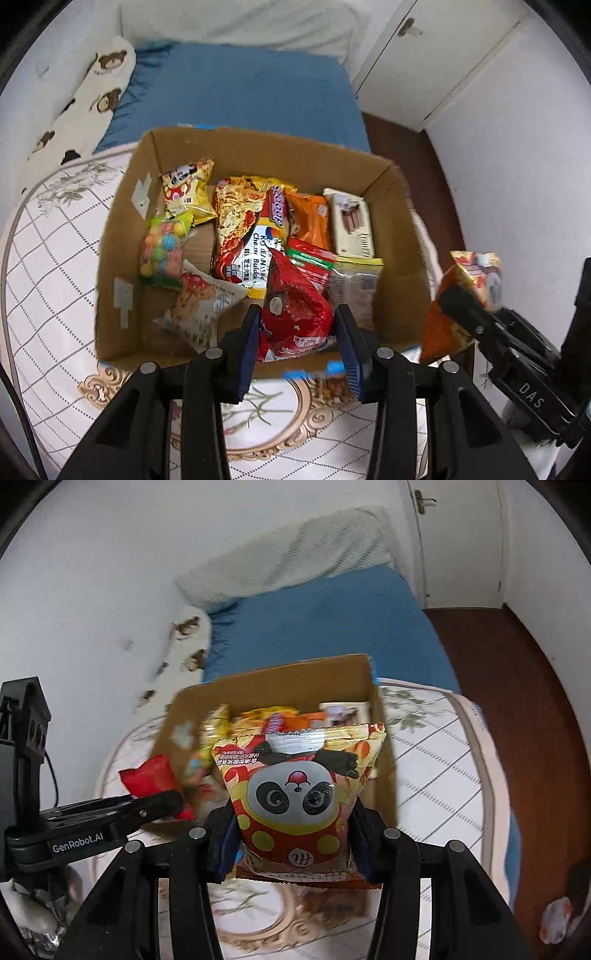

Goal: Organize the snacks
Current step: 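Carry both packets into the box and open both tools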

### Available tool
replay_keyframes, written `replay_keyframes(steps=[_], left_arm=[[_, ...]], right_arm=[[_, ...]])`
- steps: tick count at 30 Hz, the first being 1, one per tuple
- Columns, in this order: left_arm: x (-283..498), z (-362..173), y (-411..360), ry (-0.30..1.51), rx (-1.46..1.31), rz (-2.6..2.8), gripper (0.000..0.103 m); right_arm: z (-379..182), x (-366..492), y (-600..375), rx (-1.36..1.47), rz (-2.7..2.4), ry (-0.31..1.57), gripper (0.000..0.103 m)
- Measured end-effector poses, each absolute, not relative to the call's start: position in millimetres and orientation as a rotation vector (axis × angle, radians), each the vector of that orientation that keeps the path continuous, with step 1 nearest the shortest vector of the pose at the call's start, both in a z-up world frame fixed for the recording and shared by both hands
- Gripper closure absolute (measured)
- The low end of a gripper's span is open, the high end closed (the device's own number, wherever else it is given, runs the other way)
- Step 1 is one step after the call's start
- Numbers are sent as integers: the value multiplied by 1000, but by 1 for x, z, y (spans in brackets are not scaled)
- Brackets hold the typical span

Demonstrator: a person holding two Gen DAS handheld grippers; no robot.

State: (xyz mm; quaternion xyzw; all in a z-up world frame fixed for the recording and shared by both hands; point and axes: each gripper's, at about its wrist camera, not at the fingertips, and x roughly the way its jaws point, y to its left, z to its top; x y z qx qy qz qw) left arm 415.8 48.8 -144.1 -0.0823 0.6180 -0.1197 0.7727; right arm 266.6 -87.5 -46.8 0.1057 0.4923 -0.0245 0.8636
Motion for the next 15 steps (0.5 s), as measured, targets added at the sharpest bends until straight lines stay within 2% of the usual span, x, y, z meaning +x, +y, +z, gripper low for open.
replay_keyframes(steps=[9, 11, 12, 13, 14, 15], left_arm=[[444, -203, 41, 1472, -107, -205, 65], [447, -212, 42, 1502, -118, -198, 62], [448, -217, 43, 1513, -119, -188, 53], [449, -220, 43, 1515, -117, -178, 46], [450, -222, 44, 1514, -115, -172, 25], [450, -223, 44, 1510, -112, -168, 10]], right_arm=[[-99, 297, -93, 197, -66, 1194, 49], [-113, 302, -93, 200, -74, 1253, 40], [-118, 303, -93, 195, -84, 1273, 20], [-124, 304, -93, 188, -92, 1286, 6], [-126, 304, -92, 185, -95, 1290, 5], [-128, 305, -92, 182, -101, 1297, 5]])
